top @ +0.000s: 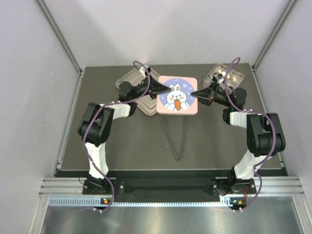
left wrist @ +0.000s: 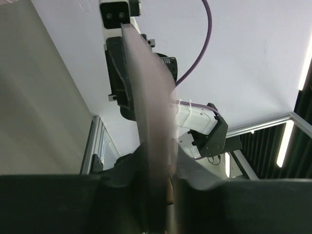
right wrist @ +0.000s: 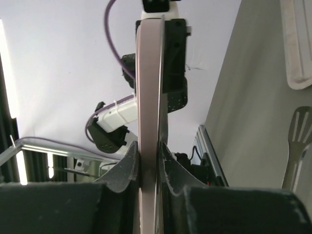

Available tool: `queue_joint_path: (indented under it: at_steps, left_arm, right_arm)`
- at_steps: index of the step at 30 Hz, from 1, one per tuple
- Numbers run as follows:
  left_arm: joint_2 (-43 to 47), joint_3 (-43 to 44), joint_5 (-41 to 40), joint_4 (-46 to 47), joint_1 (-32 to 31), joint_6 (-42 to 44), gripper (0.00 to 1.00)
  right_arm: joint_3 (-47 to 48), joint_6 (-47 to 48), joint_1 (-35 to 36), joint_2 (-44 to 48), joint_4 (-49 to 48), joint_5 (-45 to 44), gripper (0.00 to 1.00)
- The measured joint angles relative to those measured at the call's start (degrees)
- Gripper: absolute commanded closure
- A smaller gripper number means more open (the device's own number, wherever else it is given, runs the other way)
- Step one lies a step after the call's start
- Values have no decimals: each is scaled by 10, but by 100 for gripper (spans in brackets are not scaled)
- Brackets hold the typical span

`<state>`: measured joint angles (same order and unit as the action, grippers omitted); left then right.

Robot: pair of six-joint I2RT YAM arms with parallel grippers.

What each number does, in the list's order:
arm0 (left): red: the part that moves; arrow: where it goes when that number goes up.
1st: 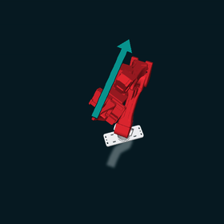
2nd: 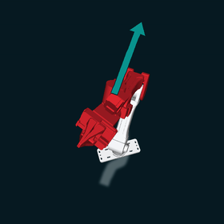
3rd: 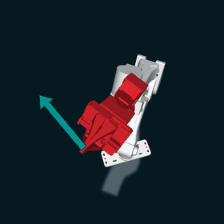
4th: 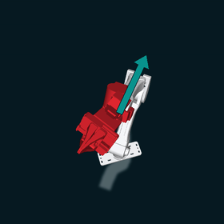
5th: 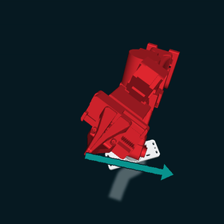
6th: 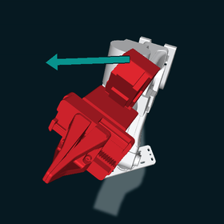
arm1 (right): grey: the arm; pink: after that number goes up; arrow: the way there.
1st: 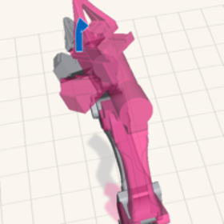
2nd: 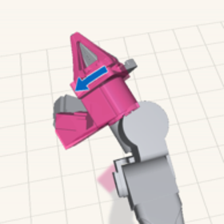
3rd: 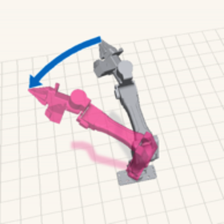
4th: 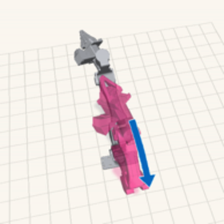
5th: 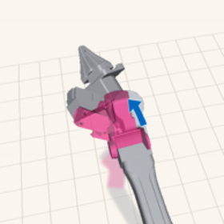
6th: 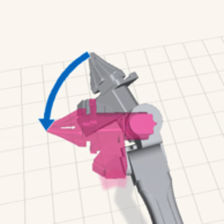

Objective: Pack the chocolate

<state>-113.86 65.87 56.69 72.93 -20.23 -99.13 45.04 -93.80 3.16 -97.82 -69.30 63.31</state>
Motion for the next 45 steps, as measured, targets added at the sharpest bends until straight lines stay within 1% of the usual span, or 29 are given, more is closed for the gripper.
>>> queue_joint_path:
  at_steps: [1, 3, 5, 7, 8, 11, 15, 18, 20, 22, 23, 26, 28, 30, 32, 37, 41, 45]
  left_arm:
    - [-5, 0, 0, 0, 1, -2, 53]
    - [-10, 0, 1, -2, 3, -9, 47]
    - [-10, 0, 1, -2, 8, -7, 32]
    - [-9, 0, 1, 0, 14, 2, 22]
    - [-7, 0, 0, 0, 19, 7, 19]
    - [8, -12, -1, -1, 34, 34, 15]
    - [46, -34, -2, -23, 54, 81, 14]
    - [79, -47, -2, -66, 67, 122, 14]
    - [106, -53, -6, -128, 72, 161, 14]
    - [135, -56, -14, -205, 74, 214, 12]
    - [156, -56, -23, -257, 73, 250, 12]
    - [231, -54, -71, -433, 73, 367, 11]
    - [283, -52, -108, -535, 73, 434, 11]
    - [334, -51, -142, -610, 72, 487, 11]
    - [380, -51, -168, -669, 72, 526, 11]
    - [478, -61, -220, -778, 71, 609, 10]
    - [544, -102, -271, -844, 70, 679, 10]
    - [581, -149, -328, -888, 68, 730, 10]
  right_arm:
    - [-1, -10, 0, -2, -3, 3, 100]
    - [0, -23, 0, -2, -16, 5, 100]
    - [1, -33, -2, -2, -24, 7, 100]
    - [7, -40, -8, -2, -25, 9, 100]
    - [14, -42, -14, -2, -24, 10, 100]
    - [46, -52, -39, -2, -26, 6, 100]
    - [111, -69, -73, -14, -34, -3, 100]
    - [165, -81, -86, -42, -45, -16, 100]
    - [196, -83, -94, -66, -49, -22, 100]
    - [224, -75, -100, -90, -47, -31, 100]
    - [236, -63, -105, -99, -42, -34, 100]
    - [271, 0, -116, -110, 33, -46, 100]
    - [295, 53, -123, -110, 98, -56, 100]
    - [319, 103, -128, -110, 158, -71, 100]
    - [338, 137, -134, -116, 196, -83, 100]
    - [384, 175, -151, -164, 254, -116, 100]
    - [396, 207, -168, -201, 332, -151, 100]
    - [400, 230, -184, -219, 396, -179, 100]
